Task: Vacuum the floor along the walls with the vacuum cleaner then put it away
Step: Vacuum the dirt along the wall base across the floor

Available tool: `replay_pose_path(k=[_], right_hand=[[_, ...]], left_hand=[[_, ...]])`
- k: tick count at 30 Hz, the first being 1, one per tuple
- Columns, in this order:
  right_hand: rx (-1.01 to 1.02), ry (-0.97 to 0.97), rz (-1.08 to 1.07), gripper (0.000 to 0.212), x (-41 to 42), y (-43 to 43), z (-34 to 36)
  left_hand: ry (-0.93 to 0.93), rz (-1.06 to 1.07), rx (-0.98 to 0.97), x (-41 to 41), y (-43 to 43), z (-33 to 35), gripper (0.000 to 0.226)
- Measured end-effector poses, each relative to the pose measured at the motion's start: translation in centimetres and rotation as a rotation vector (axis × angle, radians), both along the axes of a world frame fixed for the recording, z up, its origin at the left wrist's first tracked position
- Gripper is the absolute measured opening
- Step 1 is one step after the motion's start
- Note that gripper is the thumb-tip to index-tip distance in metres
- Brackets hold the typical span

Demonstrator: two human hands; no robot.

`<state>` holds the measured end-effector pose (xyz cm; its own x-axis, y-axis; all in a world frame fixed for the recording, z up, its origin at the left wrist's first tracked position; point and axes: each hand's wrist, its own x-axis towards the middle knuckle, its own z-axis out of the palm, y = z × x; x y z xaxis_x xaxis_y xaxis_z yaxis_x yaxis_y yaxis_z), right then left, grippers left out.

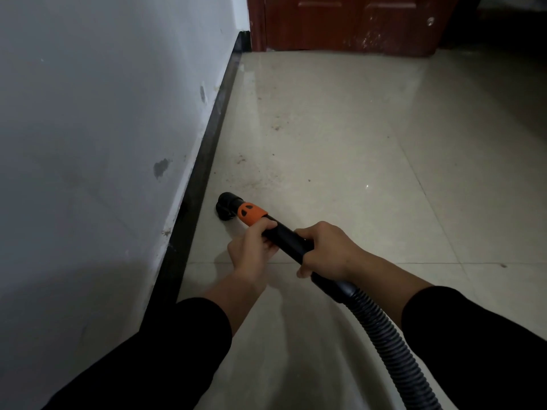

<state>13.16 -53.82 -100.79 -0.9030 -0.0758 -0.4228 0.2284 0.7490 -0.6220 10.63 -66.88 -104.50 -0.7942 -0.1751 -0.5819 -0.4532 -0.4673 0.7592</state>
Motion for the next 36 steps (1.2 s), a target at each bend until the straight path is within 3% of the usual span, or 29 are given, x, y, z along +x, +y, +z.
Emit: replay_pose_path(k=[15, 25, 36], right_hand=[[0.018, 0.001, -0.009, 0.033, 0.1, 2.1, 1.1], [-0.040, -0.052, 0.061, 0.038, 0.1, 2.6, 1.7], [-0.036, -0.001, -0.006, 0.037, -1.1, 0.5, 0.5]], left_hand=[[-0.012, 0.003, 0.065, -0.2, 2.1, 0.5, 0.007], [-0.030, 0.057, 0.010, 0.9, 1.9, 0.7, 0.007], [-0.028, 0.063, 0.002, -1.0, 0.7, 0.8, 0.009]])
